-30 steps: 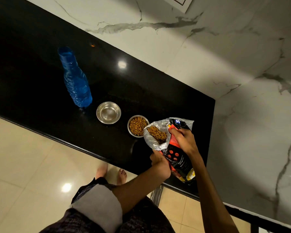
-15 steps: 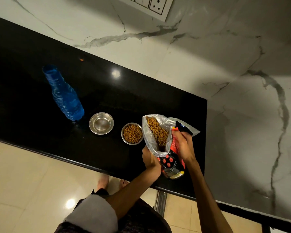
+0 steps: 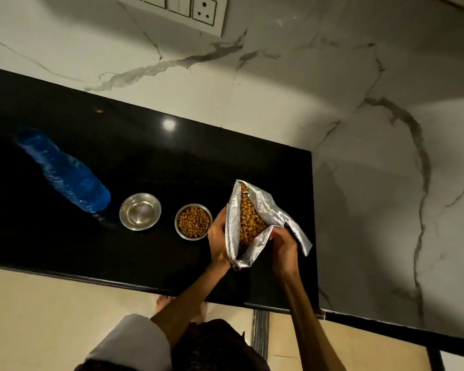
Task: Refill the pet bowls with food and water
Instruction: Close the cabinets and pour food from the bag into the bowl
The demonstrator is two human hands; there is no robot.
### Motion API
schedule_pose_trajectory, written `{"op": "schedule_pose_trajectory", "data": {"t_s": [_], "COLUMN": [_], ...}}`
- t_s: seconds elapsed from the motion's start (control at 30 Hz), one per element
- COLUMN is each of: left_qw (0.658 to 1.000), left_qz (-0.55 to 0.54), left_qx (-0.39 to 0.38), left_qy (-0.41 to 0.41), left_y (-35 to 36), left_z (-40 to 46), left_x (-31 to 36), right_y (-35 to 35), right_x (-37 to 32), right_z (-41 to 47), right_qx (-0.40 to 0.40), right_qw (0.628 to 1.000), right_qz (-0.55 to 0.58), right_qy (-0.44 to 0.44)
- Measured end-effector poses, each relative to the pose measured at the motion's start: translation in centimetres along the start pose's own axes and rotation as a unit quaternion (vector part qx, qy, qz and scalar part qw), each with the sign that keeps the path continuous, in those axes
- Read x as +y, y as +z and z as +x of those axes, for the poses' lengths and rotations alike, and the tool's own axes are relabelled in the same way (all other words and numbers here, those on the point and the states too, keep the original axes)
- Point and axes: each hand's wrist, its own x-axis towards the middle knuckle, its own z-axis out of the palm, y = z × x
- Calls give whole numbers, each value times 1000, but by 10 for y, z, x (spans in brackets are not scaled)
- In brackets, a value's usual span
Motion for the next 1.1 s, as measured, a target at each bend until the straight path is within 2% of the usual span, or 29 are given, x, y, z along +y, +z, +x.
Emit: {"op": "schedule_pose_trajectory", "data": {"t_s": [0.1,0.23,0.3,0.37,0.43,0.6,0.77,1.1], "left_qw": [1000,999,995,978,968,968,977,979], "left_qz": [15,25,101,195,236,220,203,193], "left_qx": [4,-21,-25,-32,-38,-54,-31,-30], "left_qy": [14,-18,1,60,79,104,64,66], "left_y": [-3,-1,0,-1,-2,0,-1,11], "left_z": [12,43,47,50,43,36,43,19], "left_x": [-9,-17,-6,0,7,0,-11,-2], "right_y": [-3,1,-2,-11,-20,-19,-18,-24], "right_x": [-1,-15,-18,-17,-13,-15,-15,-9], "right_z": [-2,6,12,18,24,26,21,12], "right_qx": [7,1,12,34,47,24,19,32], "right_qw": [999,997,996,995,993,997,998,996], "right_qz": [32,73,87,97,105,70,53,57], "right_qy": [12,9,11,0,-9,-4,8,57]}}
